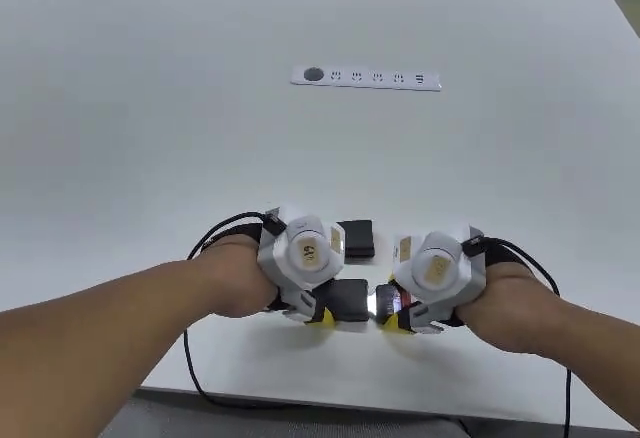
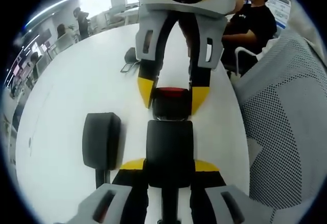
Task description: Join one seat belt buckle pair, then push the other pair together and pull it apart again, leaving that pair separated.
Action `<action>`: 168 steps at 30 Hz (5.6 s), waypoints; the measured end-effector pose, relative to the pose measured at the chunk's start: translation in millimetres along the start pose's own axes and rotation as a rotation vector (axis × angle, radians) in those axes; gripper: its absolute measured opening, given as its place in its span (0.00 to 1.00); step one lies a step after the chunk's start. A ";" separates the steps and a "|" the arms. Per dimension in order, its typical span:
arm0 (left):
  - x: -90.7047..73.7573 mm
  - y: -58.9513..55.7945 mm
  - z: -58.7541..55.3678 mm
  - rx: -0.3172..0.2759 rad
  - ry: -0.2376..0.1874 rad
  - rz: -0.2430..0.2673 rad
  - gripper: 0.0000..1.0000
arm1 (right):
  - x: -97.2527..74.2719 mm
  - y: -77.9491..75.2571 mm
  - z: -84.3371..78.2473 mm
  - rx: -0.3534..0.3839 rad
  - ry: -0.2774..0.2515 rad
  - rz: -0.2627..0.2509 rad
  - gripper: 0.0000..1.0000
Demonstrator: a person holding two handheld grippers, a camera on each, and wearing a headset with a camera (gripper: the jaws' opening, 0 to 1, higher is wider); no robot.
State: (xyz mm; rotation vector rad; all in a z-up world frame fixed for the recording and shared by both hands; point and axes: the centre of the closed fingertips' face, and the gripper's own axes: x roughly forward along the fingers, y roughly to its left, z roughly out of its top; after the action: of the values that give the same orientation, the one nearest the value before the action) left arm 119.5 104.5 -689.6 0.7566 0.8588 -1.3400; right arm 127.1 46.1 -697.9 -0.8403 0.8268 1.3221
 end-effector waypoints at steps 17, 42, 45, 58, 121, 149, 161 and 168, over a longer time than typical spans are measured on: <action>1.3 1.3 0.0 -0.047 0.060 0.005 0.33 | -2.8 3.8 1.8 0.039 0.034 0.014 0.34; -47.3 53.4 12.0 -0.108 -0.013 0.086 0.39 | -71.7 -47.7 -40.2 0.145 -0.056 -0.115 0.35; -43.5 66.6 15.9 -0.097 -0.015 0.106 0.42 | -76.1 -59.8 -53.5 0.150 -0.042 -0.129 0.34; -14.8 89.9 25.3 0.021 0.071 0.058 0.43 | -79.5 -88.8 -105.9 0.183 0.030 -0.141 0.36; 12.7 89.6 13.4 0.080 0.115 -0.018 0.33 | -16.7 -79.9 -19.9 -0.065 0.041 -0.024 0.31; 12.7 90.9 13.9 0.084 0.116 -0.024 0.31 | -3.8 -81.4 -5.4 -0.036 0.026 0.038 0.28; 12.0 89.2 14.8 0.095 0.117 -0.036 0.31 | -8.2 -78.8 -4.8 -0.032 0.005 0.030 0.29; 13.1 91.9 13.7 0.097 0.141 -0.035 0.31 | -13.2 -77.9 -19.5 -0.035 0.012 0.025 0.29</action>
State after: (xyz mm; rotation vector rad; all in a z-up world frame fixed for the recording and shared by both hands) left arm 212.6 94.6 -695.9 0.9246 0.9270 -1.3793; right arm 203.1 18.0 -691.7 -0.8691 0.8279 1.3578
